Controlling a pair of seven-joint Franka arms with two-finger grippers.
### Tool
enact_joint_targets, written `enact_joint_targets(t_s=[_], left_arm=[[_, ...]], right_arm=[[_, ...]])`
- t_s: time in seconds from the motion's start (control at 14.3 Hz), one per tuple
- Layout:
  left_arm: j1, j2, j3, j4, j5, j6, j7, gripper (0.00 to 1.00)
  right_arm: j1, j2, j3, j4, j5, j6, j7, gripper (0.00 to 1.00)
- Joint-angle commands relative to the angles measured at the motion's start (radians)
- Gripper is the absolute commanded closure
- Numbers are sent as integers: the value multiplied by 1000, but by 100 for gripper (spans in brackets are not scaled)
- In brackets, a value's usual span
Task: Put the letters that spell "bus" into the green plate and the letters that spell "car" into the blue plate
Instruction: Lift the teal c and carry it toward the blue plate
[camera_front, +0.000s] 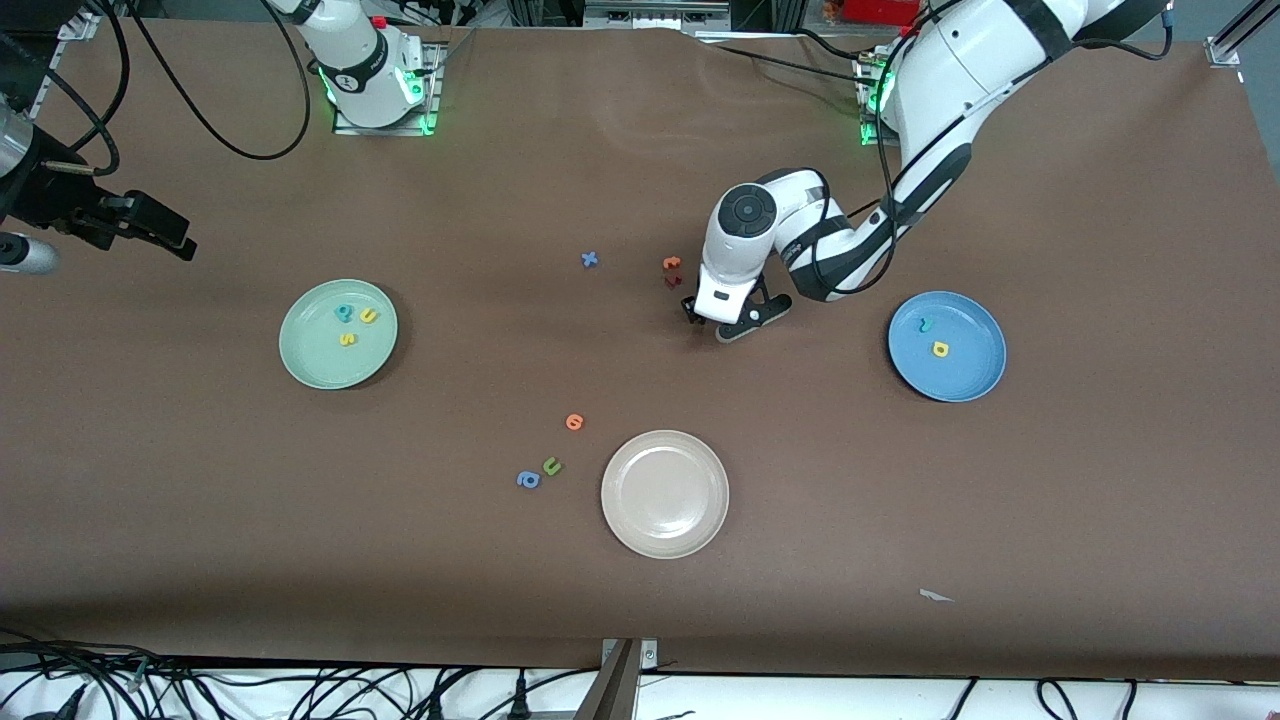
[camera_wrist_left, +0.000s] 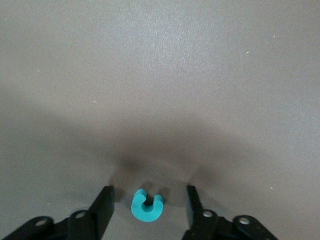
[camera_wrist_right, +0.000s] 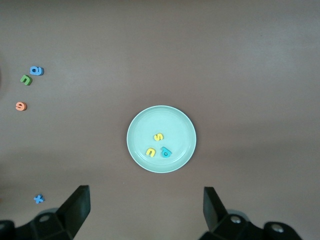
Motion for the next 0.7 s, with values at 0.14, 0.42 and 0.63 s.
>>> enact_joint_targets(t_s=[0.14, 0.42, 0.63], left_arm=[[-15, 15, 8, 23, 36, -5, -35, 66], [-14, 15, 8, 23, 36, -7, -35, 80], [11, 5, 8, 27, 36, -8, -23, 88]], right_arm=[[2, 8, -2, 24, 18, -19, -13, 0], [2, 8, -4, 24, 18, -21, -13, 0], [2, 7, -4, 24, 20, -27, -11, 0]])
